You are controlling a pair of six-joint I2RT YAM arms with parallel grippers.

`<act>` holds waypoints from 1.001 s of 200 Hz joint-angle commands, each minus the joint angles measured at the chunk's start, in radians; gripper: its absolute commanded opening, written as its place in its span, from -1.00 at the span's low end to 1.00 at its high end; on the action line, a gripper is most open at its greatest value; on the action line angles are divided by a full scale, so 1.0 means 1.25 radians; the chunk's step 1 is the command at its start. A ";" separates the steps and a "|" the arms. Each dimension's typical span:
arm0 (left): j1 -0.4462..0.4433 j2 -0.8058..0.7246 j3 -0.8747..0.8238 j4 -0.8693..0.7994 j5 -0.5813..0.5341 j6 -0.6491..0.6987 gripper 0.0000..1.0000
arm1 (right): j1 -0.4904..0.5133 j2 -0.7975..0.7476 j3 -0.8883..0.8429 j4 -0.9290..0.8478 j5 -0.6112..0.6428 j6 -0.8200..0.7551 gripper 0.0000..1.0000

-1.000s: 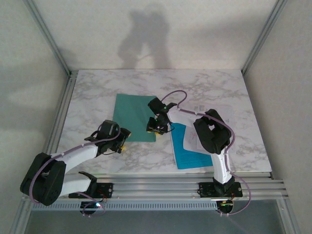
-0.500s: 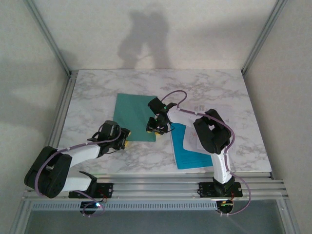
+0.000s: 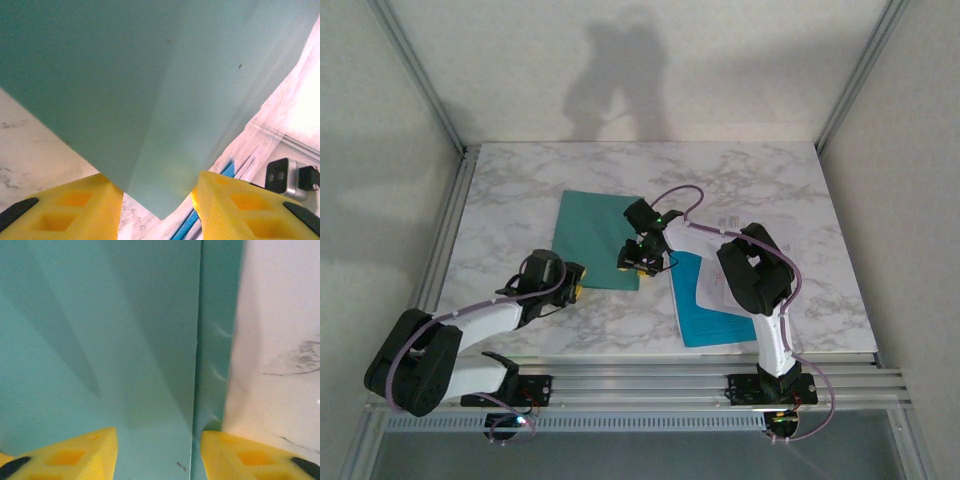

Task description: Put the files into the folder

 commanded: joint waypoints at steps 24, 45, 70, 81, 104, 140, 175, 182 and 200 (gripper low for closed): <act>-0.008 -0.021 -0.032 0.062 -0.020 -0.037 -0.20 | -0.031 0.060 -0.015 0.016 -0.056 0.026 0.05; -0.009 -0.017 -0.039 0.084 -0.018 -0.047 -0.31 | -0.038 0.057 -0.024 0.046 -0.085 0.047 0.09; -0.011 -0.031 -0.060 0.125 -0.017 -0.070 -0.64 | -0.047 0.051 -0.043 0.083 -0.113 0.073 0.09; -0.011 -0.043 -0.070 0.133 -0.016 -0.081 -0.76 | -0.049 0.047 -0.049 0.095 -0.118 0.080 0.09; -0.012 -0.062 -0.087 0.136 -0.004 -0.096 -0.95 | -0.055 0.038 -0.060 0.110 -0.125 0.090 0.08; -0.011 -0.093 -0.117 0.135 0.013 -0.120 -1.00 | -0.064 0.015 -0.078 0.154 -0.142 0.117 0.04; -0.004 -0.111 -0.088 0.018 0.025 -0.082 -0.96 | -0.064 0.011 -0.058 0.148 -0.141 0.121 0.02; 0.000 -0.118 -0.069 -0.040 0.012 -0.061 -0.66 | -0.066 0.011 -0.053 0.136 -0.133 0.117 0.02; 0.018 -0.127 -0.073 -0.058 0.007 -0.055 -0.21 | -0.065 0.014 -0.048 0.113 -0.122 0.106 0.02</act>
